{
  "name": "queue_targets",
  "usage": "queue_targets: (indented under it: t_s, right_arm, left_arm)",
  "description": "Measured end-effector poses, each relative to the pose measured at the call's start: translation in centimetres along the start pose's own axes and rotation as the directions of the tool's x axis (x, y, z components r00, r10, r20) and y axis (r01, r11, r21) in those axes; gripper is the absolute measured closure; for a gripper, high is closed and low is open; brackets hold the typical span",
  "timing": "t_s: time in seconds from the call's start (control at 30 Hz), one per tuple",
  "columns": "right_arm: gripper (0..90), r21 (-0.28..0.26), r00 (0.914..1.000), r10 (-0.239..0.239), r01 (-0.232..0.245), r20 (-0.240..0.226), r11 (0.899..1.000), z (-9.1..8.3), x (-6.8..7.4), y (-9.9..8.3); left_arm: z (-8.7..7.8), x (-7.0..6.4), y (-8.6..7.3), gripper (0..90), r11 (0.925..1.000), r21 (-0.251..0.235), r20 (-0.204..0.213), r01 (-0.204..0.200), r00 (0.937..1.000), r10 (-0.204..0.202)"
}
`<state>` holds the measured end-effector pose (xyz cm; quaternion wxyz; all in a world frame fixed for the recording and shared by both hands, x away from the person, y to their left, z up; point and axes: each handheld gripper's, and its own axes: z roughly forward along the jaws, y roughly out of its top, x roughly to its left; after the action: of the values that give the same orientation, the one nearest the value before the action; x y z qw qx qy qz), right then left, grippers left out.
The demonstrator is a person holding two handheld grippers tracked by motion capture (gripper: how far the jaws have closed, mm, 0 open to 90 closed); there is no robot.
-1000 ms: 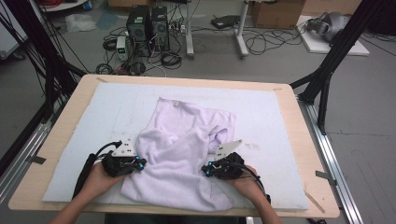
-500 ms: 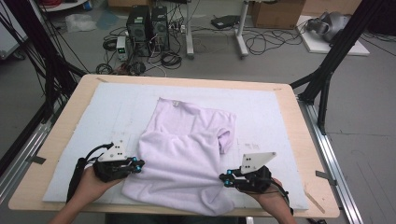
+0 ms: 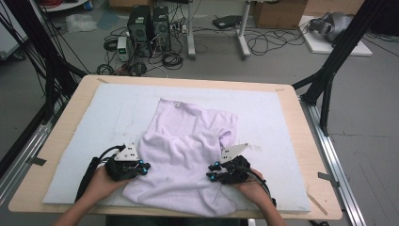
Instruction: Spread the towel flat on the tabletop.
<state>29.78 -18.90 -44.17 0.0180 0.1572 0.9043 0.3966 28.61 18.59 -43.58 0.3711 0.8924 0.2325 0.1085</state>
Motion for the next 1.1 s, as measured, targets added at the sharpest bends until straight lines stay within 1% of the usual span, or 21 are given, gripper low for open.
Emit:
queue_targets:
  t_s: [0.03, 0.1, 0.2, 0.23, 0.3, 0.33, 0.4, 0.47, 0.53, 0.57, 0.6, 0.63, 0.7, 0.77, 0.83, 0.87, 0.9, 0.93, 1.03, 1.07, 1.1]
  right_arm:
    - [83.2, 0.008, 1.0000, -0.005, 0.005, 0.007, 1.000, -0.2, 0.0, 0.3]
    - [84.2, 0.008, 0.9988, -0.028, 0.028, 0.040, 1.000, -0.9, -0.1, 1.0]
    - [84.5, -0.024, 0.9929, -0.043, 0.045, 0.112, 0.999, -2.6, -0.9, 2.5]
    - [84.5, -0.033, 0.9900, -0.043, 0.048, 0.135, 0.998, -3.1, -1.3, 3.1]
    - [84.4, -0.053, 0.9827, -0.025, 0.036, 0.184, 0.998, -3.9, -2.5, 4.1]
    - [84.4, -0.053, 0.9782, -0.009, 0.020, 0.208, 0.998, -4.0, -3.3, 4.4]
    - [84.3, -0.046, 0.9747, 0.035, -0.025, 0.221, 0.999, -3.5, -5.0, 4.4]
    - [84.2, -0.044, 0.9724, 0.091, -0.084, 0.214, 0.996, -2.5, -6.6, 3.7]
    - [83.5, -0.032, 0.9713, 0.125, -0.121, 0.202, 0.992, -1.5, -7.6, 3.3]
    - [82.2, -0.038, 0.9710, 0.127, -0.122, 0.202, 0.992, -1.3, -7.8, 3.2]
    - [79.4, -0.045, 0.9694, 0.130, -0.123, 0.208, 0.991, -1.2, -7.8, 3.3]
    - [77.3, -0.058, 0.9682, 0.122, -0.112, 0.218, 0.992, -1.4, -7.7, 3.4]
    - [72.0, -0.086, 0.9681, 0.107, -0.089, 0.226, 0.992, -2.3, -7.2, 3.5]
    - [68.0, -0.113, 0.9727, 0.098, -0.075, 0.210, 0.991, -3.3, -6.4, 3.5]
    - [63.4, -0.129, 0.9749, 0.088, -0.062, 0.205, 0.990, -4.3, -5.2, 3.4]
    - [61.8, -0.142, 0.9762, 0.071, -0.042, 0.205, 0.989, -4.7, -4.5, 3.1]
    - [59.4, -0.148, 0.9746, 0.048, -0.016, 0.219, 0.989, -5.0, -3.7, 2.8]
    - [58.3, -0.147, 0.9724, 0.035, -0.001, 0.231, 0.989, -5.2, -3.0, 2.5]
    - [56.1, -0.162, 0.9780, 0.037, -0.004, 0.205, 0.987, -5.6, -1.5, 0.9]
    - [55.2, -0.160, 0.9821, 0.036, -0.006, 0.185, 0.987, -5.5, -1.1, 0.4]
    - [54.5, -0.154, 0.9831, 0.033, -0.005, 0.180, 0.988, -5.4, -0.7, -0.1]
  left_arm:
    - [0.0, 0.0, 0.3, 87.9, 0.9999, -0.010, -0.011, -0.001, 0.9999, 0.000]
    - [-0.4, 0.4, 1.1, 88.3, 0.9994, -0.036, -0.029, -0.002, 0.9996, 0.001]
    - [-0.8, 1.5, 2.8, 88.4, 0.9969, -0.078, -0.074, 0.007, 0.9972, -0.013]
    - [-0.8, 2.0, 3.4, 88.4, 0.9950, -0.099, -0.096, 0.015, 0.9950, -0.025]
    - [-0.6, 3.2, 4.2, 88.5, 0.9910, -0.124, -0.119, 0.050, 0.9908, -0.065]
    - [-0.4, 3.8, 4.5, 88.5, 0.9907, -0.122, -0.134, 0.062, 0.9879, -0.078]
    - [0.6, 5.0, 4.6, 88.6, 0.9893, -0.108, -0.156, 0.098, 0.9811, -0.114]
    - [1.6, 6.1, 4.5, 88.5, 0.9880, -0.088, -0.175, 0.127, 0.9744, -0.141]
    - [2.3, 6.7, 4.3, 88.4, 0.9851, -0.092, -0.175, 0.145, 0.9715, -0.159]
    - [2.5, 6.9, 4.3, 87.9, 0.9846, -0.090, -0.177, 0.149, 0.9706, -0.164]
    - [2.4, 6.9, 4.2, 86.2, 0.9837, -0.092, -0.180, 0.154, 0.9691, -0.169]
    - [2.1, 6.9, 4.2, 80.5, 0.9852, -0.087, -0.177, 0.148, 0.9709, -0.161]
    - [1.1, 6.5, 4.2, 72.8, 0.9839, -0.108, -0.159, 0.142, 0.9745, -0.159]
    - [-0.4, 5.9, 4.1, 68.4, 0.9836, -0.134, -0.161, 0.121, 0.9767, -0.142]
    - [-1.6, 5.1, 3.8, 63.8, 0.9834, -0.153, -0.140, 0.098, 0.9829, -0.120]
    - [-2.1, 4.6, 3.6, 62.3, 0.9859, -0.147, -0.143, 0.080, 0.9846, -0.101]
    - [-2.4, 4.1, 3.4, 61.1, 0.9884, -0.135, -0.143, 0.068, 0.9859, -0.088]
    - [-2.6, 3.6, 3.1, 59.1, 0.9892, -0.133, -0.135, 0.061, 0.9877, -0.079]
    - [-3.0, 2.2, 2.1, 55.0, 0.9905, -0.132, -0.111, 0.037, 0.9925, -0.052]
    - [-3.1, 1.7, 1.7, 53.1, 0.9905, -0.133, -0.100, 0.033, 0.9939, -0.046]
    - [-3.1, 1.4, 1.4, 51.0, 0.9904, -0.135, -0.092, 0.032, 0.9948, -0.044]
